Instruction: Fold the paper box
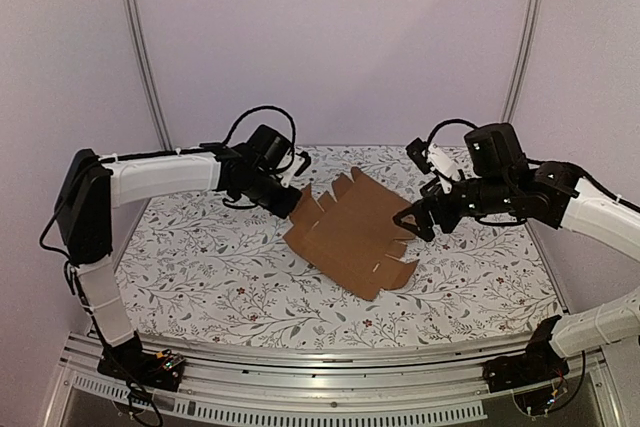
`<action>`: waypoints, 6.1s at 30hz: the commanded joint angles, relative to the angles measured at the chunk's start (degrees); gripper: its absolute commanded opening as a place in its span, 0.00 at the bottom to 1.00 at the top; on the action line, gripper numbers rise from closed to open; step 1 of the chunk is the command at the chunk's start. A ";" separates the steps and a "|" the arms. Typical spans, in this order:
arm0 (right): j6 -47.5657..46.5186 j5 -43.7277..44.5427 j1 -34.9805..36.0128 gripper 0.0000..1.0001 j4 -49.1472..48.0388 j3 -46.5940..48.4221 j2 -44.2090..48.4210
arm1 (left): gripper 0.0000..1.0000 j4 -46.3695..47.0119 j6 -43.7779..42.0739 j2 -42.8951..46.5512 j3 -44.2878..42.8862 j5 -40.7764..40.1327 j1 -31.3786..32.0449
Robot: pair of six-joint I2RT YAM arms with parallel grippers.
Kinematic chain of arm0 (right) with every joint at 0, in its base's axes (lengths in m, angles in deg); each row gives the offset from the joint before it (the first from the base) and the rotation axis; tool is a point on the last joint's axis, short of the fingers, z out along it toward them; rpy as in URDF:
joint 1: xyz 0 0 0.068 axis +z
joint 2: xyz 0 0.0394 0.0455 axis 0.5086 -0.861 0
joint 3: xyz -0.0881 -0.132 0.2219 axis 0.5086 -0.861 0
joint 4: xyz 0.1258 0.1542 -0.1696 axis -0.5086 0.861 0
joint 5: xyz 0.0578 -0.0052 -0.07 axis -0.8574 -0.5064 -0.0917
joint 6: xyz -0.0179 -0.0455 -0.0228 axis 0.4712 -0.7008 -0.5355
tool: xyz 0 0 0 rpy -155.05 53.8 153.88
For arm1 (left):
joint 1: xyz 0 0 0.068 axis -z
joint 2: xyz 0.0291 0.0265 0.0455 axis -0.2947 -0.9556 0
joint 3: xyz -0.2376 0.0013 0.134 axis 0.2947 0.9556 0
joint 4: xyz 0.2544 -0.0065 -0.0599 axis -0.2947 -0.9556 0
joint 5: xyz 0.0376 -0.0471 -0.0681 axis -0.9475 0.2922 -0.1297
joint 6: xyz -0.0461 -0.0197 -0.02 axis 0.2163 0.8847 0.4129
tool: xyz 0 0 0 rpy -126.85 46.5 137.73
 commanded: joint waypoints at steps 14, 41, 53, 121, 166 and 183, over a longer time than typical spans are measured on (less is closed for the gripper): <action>-18.44 -11.99 0.41 0.98 -5.63 -2.37 2.45 | 0.00 2.10 -14.48 7.85 3.56 14.04 8.00; -26.95 -23.31 0.43 0.70 -8.90 10.24 -16.78 | 0.00 2.08 -16.25 16.67 5.89 16.52 14.98; -25.77 -26.43 0.47 0.36 -9.44 10.95 -18.59 | 0.02 3.54 -15.69 17.01 6.36 18.70 15.17; 18.35 -18.77 0.51 0.00 -34.69 6.47 9.72 | 0.92 51.25 21.84 46.69 45.35 35.33 -0.74; 4.65 -7.22 0.54 0.68 -20.07 -5.23 20.05 | 0.00 34.30 17.46 51.74 39.30 36.85 -1.27; -18.52 -6.71 0.52 0.92 3.18 14.36 12.49 | 0.00 2.28 9.04 47.92 23.95 27.98 -1.09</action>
